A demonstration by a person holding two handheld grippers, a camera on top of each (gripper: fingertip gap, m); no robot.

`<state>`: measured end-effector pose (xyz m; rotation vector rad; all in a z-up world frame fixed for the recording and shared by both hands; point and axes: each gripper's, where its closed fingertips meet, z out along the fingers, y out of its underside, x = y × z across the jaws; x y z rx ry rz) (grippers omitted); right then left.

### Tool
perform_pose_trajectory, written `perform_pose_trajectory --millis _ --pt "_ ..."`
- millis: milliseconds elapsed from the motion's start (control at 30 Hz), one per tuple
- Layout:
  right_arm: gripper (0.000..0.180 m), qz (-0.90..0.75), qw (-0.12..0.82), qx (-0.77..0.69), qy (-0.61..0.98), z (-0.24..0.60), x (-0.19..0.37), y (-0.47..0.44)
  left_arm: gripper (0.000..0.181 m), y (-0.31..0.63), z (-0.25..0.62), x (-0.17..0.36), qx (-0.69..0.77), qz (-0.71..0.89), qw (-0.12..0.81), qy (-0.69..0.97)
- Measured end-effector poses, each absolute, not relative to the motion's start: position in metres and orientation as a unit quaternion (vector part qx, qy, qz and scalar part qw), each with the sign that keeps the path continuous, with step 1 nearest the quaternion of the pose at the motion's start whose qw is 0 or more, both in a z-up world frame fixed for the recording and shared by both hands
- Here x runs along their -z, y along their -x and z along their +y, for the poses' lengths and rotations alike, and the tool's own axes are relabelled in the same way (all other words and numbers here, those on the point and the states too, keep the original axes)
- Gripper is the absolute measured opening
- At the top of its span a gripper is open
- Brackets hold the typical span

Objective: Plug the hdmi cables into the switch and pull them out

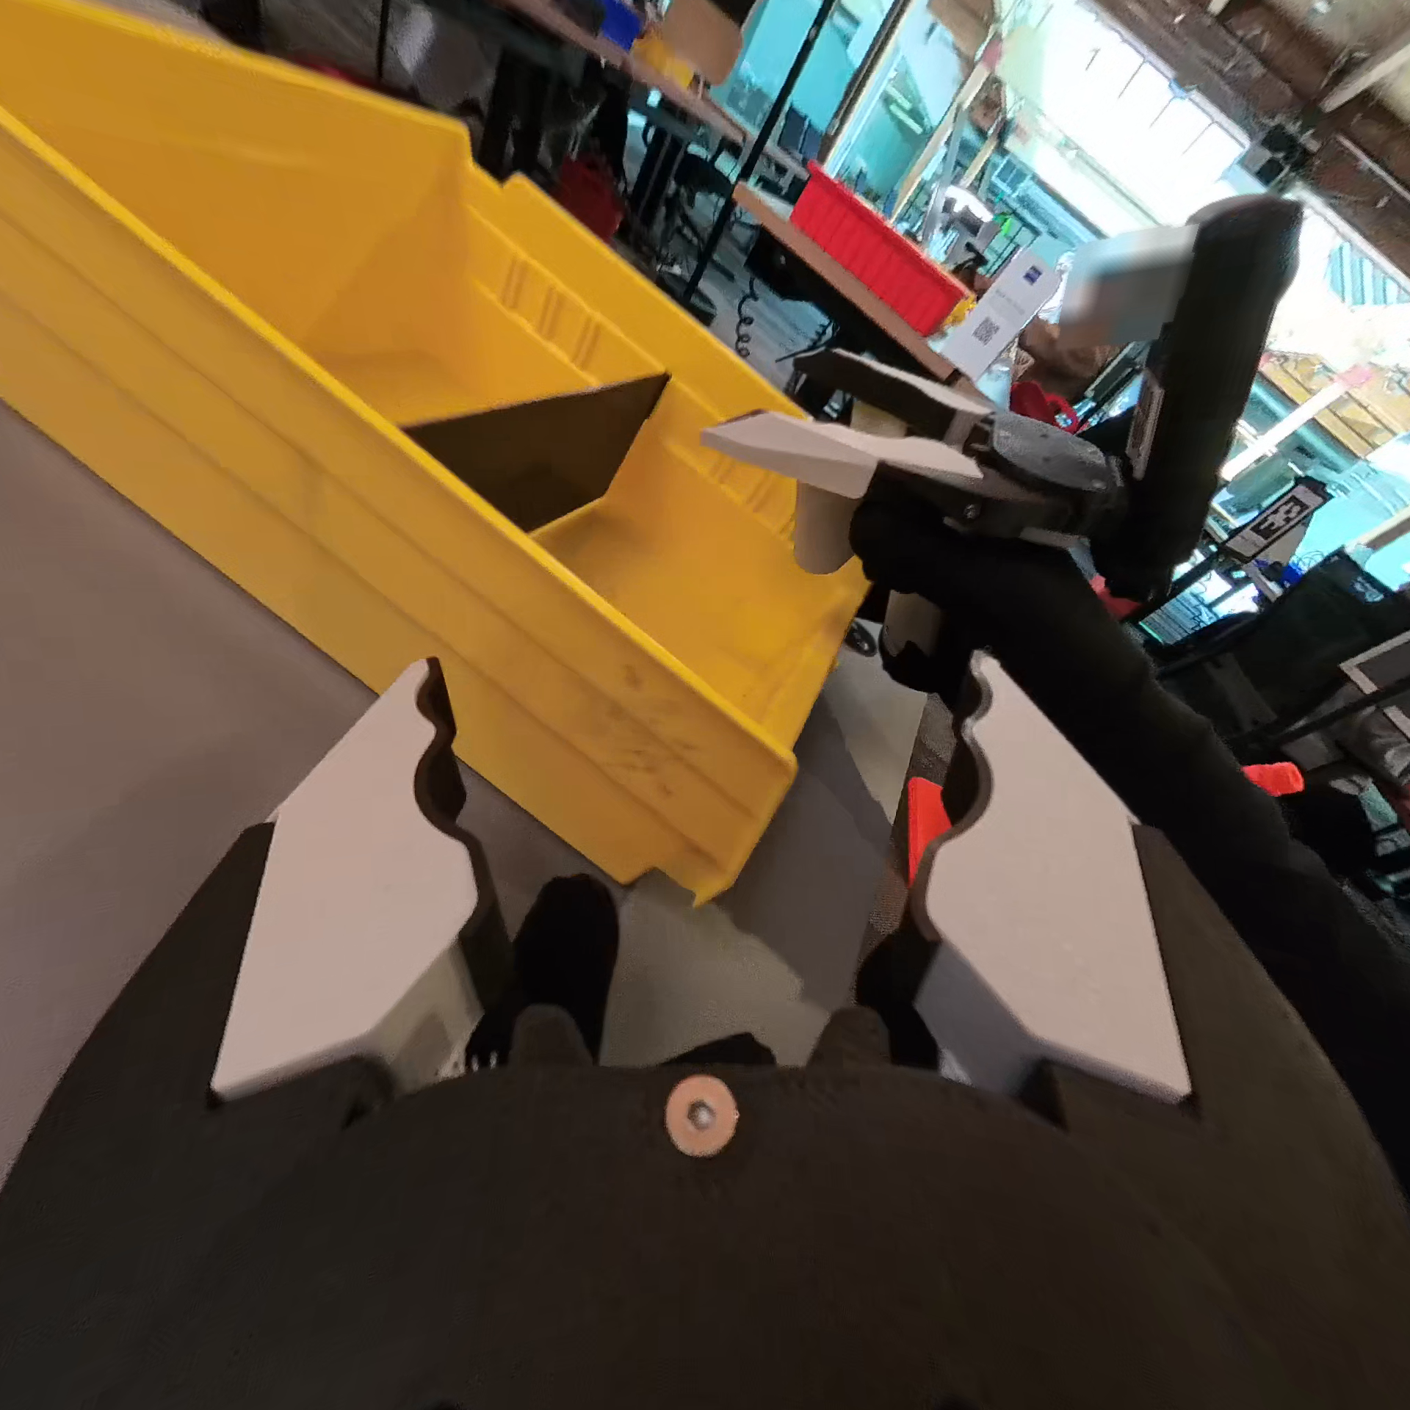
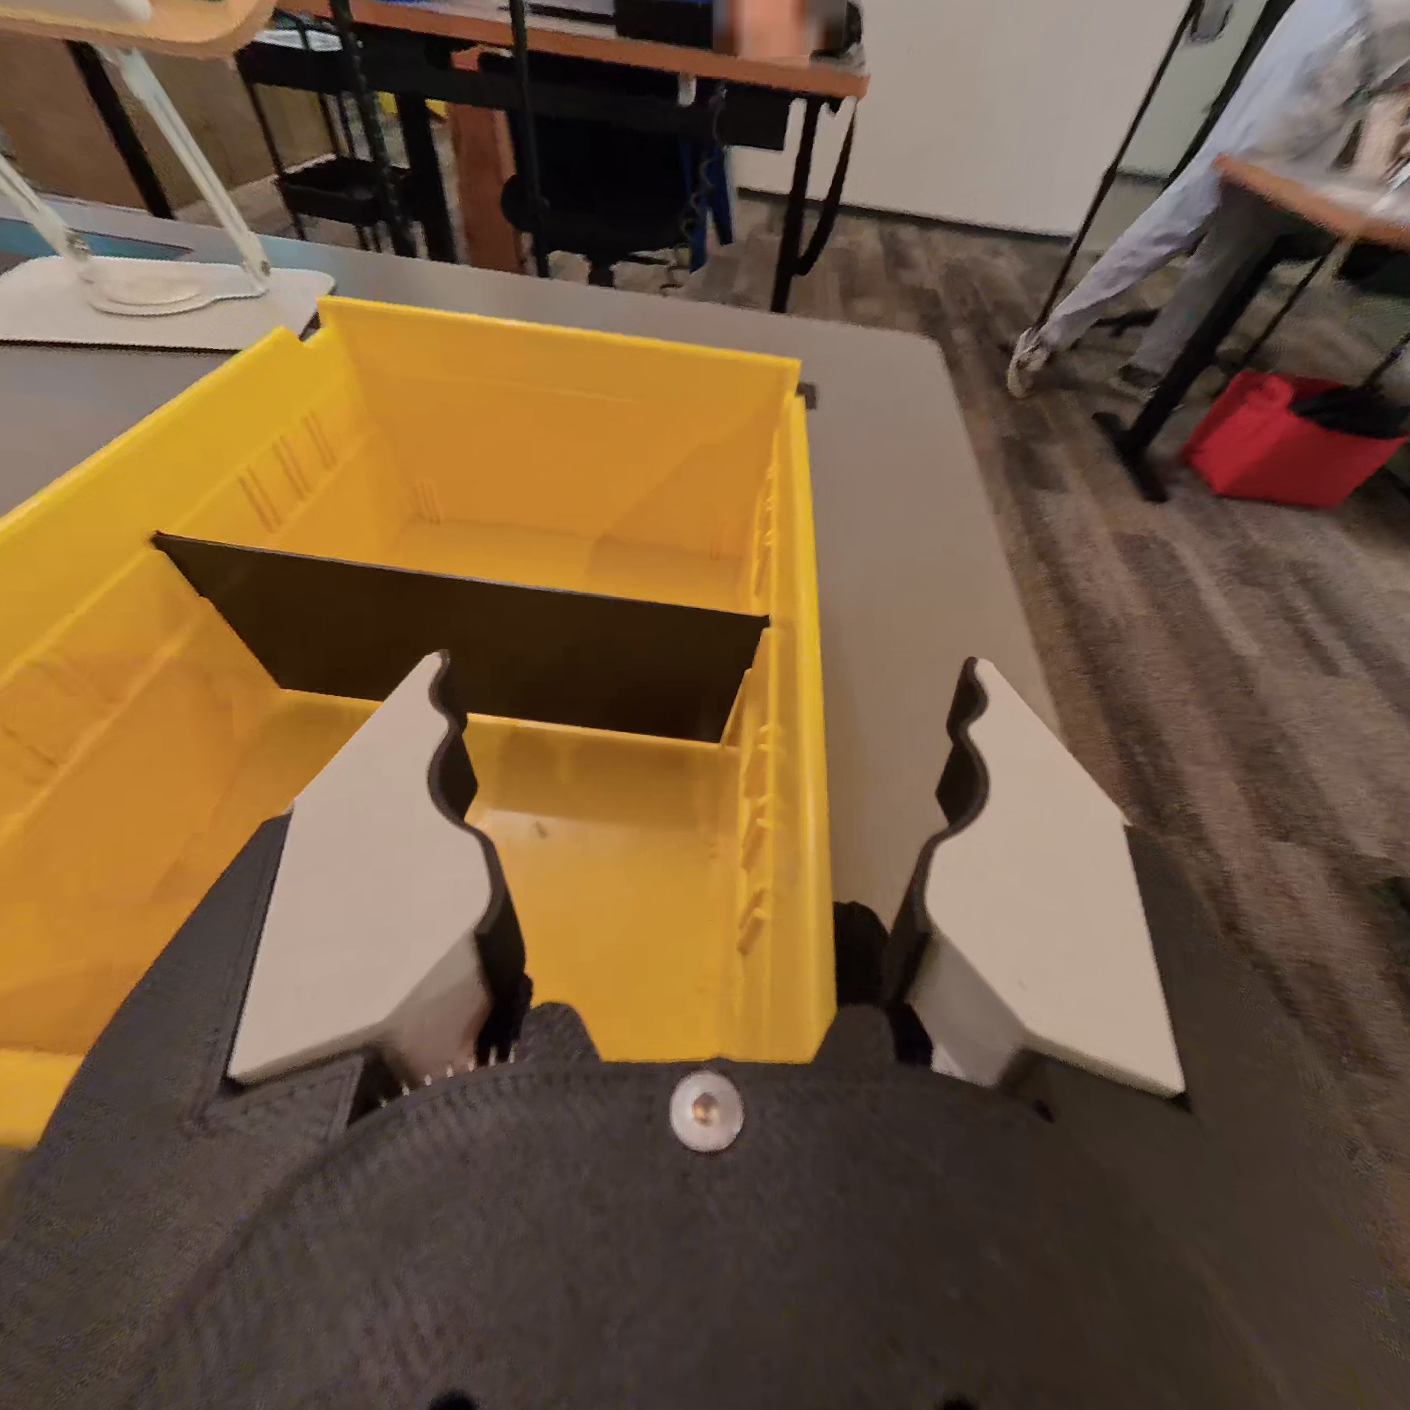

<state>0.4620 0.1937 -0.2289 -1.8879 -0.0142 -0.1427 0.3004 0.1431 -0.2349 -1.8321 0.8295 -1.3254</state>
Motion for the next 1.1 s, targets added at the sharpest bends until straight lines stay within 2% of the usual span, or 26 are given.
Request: perform_pose_trajectory --millis 133,267,333,500,600,800,867,1033,1100 --pt "0.134 -0.036 0.598 0.141 0.788 0.181 0.201 -0.459 0.125 -0.264 0.151 0.219 0.481 0.348 0.402 0.697" --pt "0.139 -0.080 0.637 0.238 0.729 0.161 0.142 -0.436 0.119 -0.203 0.172 0.201 0.422 0.351 0.463 0.696" --pt "0.137 -0.093 0.659 0.232 0.709 0.154 0.117 -0.414 0.108 -0.164 0.185 0.187 0.386 0.346 0.498 0.695" --pt "0.131 -0.151 0.697 0.177 0.679 0.153 0.082 -0.336 0.097 -0.044 0.224 0.154 0.284 0.299 0.569 0.712" --pt "0.126 -0.193 0.699 0.123 0.677 0.158 0.080 -0.279 0.096 0.048 0.250 0.136 0.196 0.257 0.608 0.725" --pt "0.124 -0.273 0.686 -0.009 0.674 0.165 0.092 -0.154 0.111 0.259 0.282 0.122 -0.026 0.162 0.631 0.758" --pt "0.123 -0.290 0.678 -0.051 0.673 0.165 0.096 -0.118 0.117 0.313 0.285 0.129 -0.058 0.130 0.617 0.774" --pt "0.120 -0.307 0.657 -0.123 0.678 0.167 0.104 -0.055 0.117 0.413 0.297 0.170 -0.121 0.074 0.574 0.806" --pt "0.119 -0.306 0.648 -0.140 0.684 0.171 0.109 -0.038 0.107 0.436 0.302 0.185 -0.116 0.050 0.573 0.810"
